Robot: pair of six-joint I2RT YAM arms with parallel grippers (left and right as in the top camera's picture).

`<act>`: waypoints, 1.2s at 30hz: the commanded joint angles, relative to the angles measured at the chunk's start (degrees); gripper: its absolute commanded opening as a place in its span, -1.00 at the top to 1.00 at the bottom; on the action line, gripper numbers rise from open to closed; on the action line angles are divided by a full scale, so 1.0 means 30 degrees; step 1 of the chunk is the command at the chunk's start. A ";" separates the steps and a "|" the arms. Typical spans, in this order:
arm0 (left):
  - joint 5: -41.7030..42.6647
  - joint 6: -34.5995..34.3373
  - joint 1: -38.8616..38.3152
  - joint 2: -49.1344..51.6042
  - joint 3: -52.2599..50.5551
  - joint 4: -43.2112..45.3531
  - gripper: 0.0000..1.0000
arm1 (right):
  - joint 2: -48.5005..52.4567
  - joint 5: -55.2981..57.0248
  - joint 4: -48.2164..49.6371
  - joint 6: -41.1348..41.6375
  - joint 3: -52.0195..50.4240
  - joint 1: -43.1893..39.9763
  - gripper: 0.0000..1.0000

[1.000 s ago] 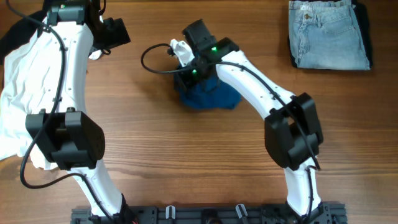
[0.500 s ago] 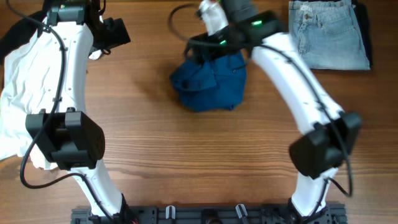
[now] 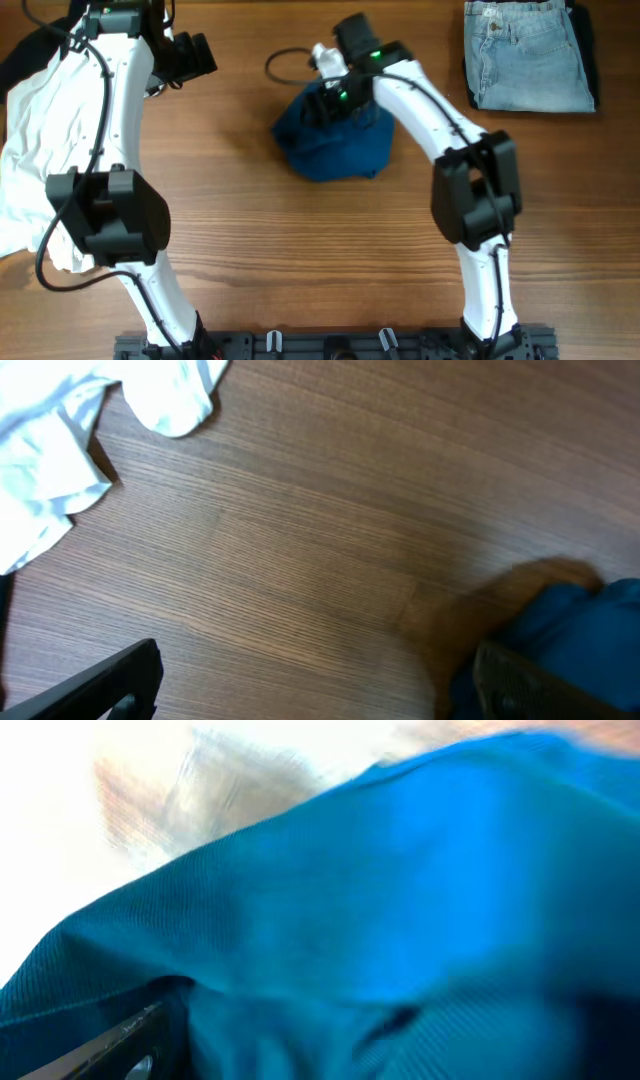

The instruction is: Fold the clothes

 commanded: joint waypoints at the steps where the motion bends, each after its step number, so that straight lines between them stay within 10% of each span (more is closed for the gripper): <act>1: 0.0226 -0.0022 0.0066 0.0787 -0.0095 -0.0015 -1.00 | 0.0568 -0.0597 -0.0168 -0.0313 0.0131 -0.0146 -0.93; 15: 0.0153 0.0058 0.0087 0.0933 -0.0087 0.0576 -1.00 | -0.3344 -0.0372 -0.8327 0.2120 0.2681 -0.5231 -0.99; 30: 0.0160 0.0561 0.0087 0.0933 -0.0087 0.0954 -1.00 | -0.3140 -0.7883 0.6098 0.5493 -1.0127 -0.4306 -0.99; 35: 0.0160 0.0561 0.0080 0.0933 -0.0087 0.0838 -0.99 | -0.2820 -0.4488 0.8626 0.6696 -1.0775 -0.2237 -0.99; 36: 0.0160 0.0561 0.0080 0.0933 -0.0087 0.0772 -1.00 | -0.2535 -0.3555 0.8874 0.6717 -1.0775 -0.1705 -0.60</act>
